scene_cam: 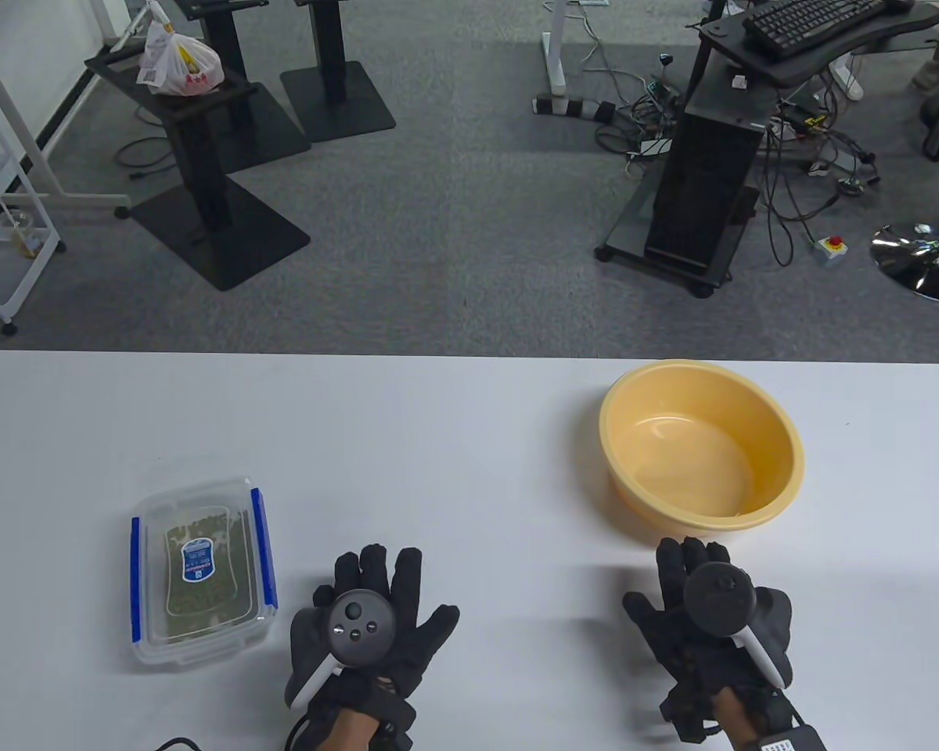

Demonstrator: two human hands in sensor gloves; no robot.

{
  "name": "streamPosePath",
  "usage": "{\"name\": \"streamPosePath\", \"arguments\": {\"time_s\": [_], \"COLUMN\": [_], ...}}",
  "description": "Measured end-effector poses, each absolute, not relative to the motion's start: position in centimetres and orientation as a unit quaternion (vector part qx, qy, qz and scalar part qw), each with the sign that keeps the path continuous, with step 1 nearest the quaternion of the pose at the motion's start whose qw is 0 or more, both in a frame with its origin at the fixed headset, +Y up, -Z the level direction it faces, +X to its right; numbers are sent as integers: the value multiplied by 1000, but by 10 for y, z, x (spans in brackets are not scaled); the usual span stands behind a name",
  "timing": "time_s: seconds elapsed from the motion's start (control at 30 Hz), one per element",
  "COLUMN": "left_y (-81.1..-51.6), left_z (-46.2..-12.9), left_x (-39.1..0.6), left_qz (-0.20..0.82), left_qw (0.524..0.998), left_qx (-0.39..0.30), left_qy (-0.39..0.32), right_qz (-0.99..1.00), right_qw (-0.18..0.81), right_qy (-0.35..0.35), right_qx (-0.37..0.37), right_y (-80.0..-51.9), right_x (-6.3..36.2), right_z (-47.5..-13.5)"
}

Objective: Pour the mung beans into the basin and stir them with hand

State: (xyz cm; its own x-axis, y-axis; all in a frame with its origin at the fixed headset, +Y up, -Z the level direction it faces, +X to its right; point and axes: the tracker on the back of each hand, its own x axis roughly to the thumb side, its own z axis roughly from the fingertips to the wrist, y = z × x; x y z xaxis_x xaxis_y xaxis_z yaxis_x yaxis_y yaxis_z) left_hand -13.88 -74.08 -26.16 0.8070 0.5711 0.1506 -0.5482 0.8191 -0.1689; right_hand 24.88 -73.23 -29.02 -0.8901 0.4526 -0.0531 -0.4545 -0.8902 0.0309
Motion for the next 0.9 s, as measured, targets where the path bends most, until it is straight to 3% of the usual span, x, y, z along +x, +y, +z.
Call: {"name": "streamPosePath", "arguments": {"time_s": [0.5, 0.7, 0.9], "left_y": [-738, -714, -702], "left_z": [-262, -269, -280], "left_x": [-146, -190, -266], "left_qz": [333, 409, 483], "left_qw": [939, 908, 854], "left_qx": [-14, 86, 94], "left_qy": [-79, 44, 169], "right_qz": [968, 967, 967], "right_qw": [247, 251, 248], "right_qy": [23, 32, 46], "right_qx": [-29, -28, -25], "right_y": [-733, -733, -736], "right_x": [250, 248, 245], "right_z": [-290, -291, -292]}}
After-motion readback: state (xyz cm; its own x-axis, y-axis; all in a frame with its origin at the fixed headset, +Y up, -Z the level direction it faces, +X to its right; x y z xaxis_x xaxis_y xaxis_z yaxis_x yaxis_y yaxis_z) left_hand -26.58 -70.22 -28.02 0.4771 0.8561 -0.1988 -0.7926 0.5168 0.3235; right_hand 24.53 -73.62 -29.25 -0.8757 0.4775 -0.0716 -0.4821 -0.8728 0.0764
